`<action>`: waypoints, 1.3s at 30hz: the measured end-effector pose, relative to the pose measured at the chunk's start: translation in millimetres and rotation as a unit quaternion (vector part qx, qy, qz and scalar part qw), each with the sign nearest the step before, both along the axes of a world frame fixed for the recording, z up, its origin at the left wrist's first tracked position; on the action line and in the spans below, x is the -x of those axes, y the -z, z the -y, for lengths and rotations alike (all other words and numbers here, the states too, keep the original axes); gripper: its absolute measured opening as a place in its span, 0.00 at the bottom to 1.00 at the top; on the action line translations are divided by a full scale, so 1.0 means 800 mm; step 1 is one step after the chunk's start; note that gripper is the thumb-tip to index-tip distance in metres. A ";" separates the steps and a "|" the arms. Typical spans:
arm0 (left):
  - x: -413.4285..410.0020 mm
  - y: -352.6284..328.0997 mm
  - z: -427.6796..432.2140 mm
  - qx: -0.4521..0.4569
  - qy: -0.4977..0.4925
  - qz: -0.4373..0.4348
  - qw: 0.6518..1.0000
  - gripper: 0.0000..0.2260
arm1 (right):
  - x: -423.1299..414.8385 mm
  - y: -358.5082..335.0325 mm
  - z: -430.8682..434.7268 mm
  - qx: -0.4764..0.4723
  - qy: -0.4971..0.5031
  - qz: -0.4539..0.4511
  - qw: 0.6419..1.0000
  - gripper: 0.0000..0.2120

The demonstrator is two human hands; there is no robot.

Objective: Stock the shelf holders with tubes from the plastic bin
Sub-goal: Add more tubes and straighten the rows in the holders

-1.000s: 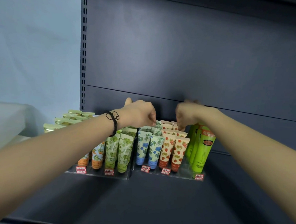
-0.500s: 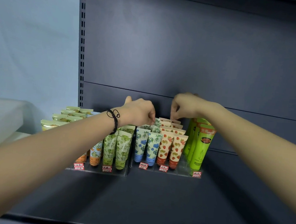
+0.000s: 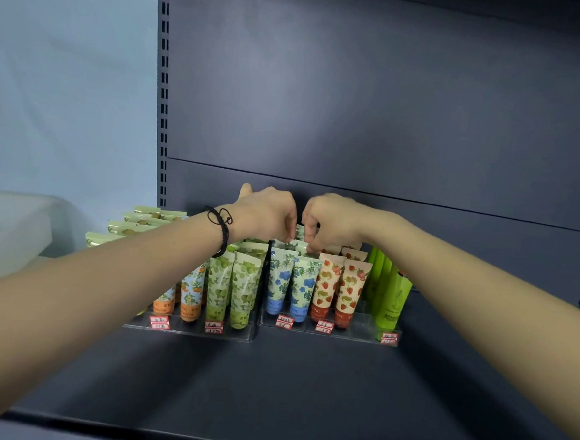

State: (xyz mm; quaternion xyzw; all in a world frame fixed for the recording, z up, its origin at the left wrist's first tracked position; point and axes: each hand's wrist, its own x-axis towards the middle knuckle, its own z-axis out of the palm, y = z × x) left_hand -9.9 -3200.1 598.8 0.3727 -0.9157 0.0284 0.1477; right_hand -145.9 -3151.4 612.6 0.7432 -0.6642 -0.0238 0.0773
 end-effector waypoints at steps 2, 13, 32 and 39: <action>0.000 0.001 0.001 0.001 0.001 0.001 1.000 0.02 | -0.002 -0.001 -0.001 -0.004 -0.002 0.000 1.000 0.08; -0.001 0.001 0.001 0.003 0.008 0.002 1.000 0.02 | 0.002 -0.005 -0.003 -0.002 -0.002 -0.013 1.000 0.05; -0.128 -0.036 -0.005 -0.071 0.070 0.009 0.995 0.02 | -0.066 0.001 -0.055 0.092 -0.118 0.154 0.977 0.12; -0.141 -0.015 -0.012 -0.051 0.056 0.040 0.996 0.07 | -0.082 0.023 -0.049 0.076 -0.088 0.127 0.985 0.08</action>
